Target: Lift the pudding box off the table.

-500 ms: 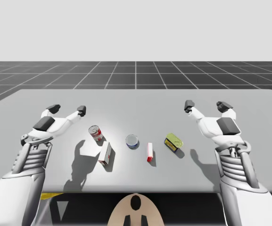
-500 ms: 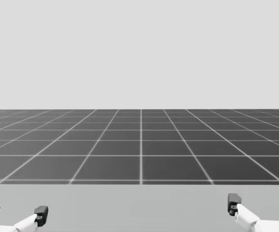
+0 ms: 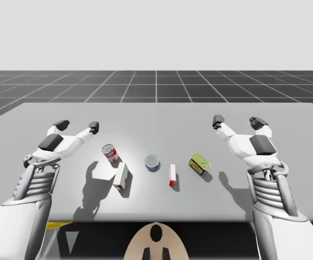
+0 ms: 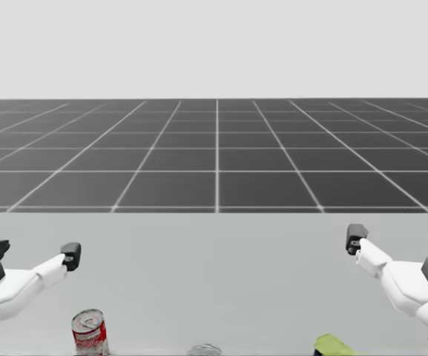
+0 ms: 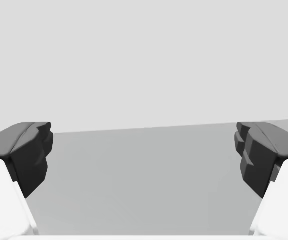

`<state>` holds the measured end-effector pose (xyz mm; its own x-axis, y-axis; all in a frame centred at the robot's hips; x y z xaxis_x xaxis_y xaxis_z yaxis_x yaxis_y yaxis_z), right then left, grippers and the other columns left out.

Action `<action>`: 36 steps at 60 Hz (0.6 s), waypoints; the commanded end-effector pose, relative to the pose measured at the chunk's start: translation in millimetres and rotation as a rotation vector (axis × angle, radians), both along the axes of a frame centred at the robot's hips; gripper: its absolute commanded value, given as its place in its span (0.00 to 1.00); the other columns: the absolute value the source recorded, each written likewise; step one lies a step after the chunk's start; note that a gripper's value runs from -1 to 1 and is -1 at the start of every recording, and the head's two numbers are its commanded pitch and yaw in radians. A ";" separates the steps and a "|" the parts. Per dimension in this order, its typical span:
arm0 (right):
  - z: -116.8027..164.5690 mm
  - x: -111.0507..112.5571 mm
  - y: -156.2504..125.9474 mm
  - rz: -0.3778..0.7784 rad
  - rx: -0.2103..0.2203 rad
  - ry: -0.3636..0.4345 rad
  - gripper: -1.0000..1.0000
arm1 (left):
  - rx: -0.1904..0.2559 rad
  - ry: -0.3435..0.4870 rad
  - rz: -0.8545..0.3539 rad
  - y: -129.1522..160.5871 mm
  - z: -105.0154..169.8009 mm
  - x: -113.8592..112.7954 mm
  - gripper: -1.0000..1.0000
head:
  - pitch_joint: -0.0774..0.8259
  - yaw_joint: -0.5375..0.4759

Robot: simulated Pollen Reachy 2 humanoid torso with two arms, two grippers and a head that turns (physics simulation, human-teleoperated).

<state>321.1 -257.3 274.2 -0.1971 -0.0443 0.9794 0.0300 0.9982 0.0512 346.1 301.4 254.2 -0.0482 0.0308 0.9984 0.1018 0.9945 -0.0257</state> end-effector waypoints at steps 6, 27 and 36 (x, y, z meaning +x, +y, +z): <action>-0.4 1.5 -0.7 -0.003 -0.003 0.009 0.00 | 0.006 0.004 -0.001 -0.7 -0.9 1.0 0.00 | 0.50 0.56; -1.2 1.7 -0.1 -0.006 -0.013 0.020 0.00 | 0.010 0.011 -0.002 -1.3 -1.5 1.8 0.00 | 0.71 0.63; -2.4 1.7 1.0 -0.001 -0.023 0.025 0.00 | 0.008 0.016 0.000 -1.4 -2.0 2.3 0.00 | 0.79 0.67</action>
<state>322.7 -257.2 272.8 -0.1778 -0.0287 0.9837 0.0353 0.9987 0.0355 348.0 300.1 252.7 -0.0364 0.0221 0.9991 0.1026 0.9946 -0.0183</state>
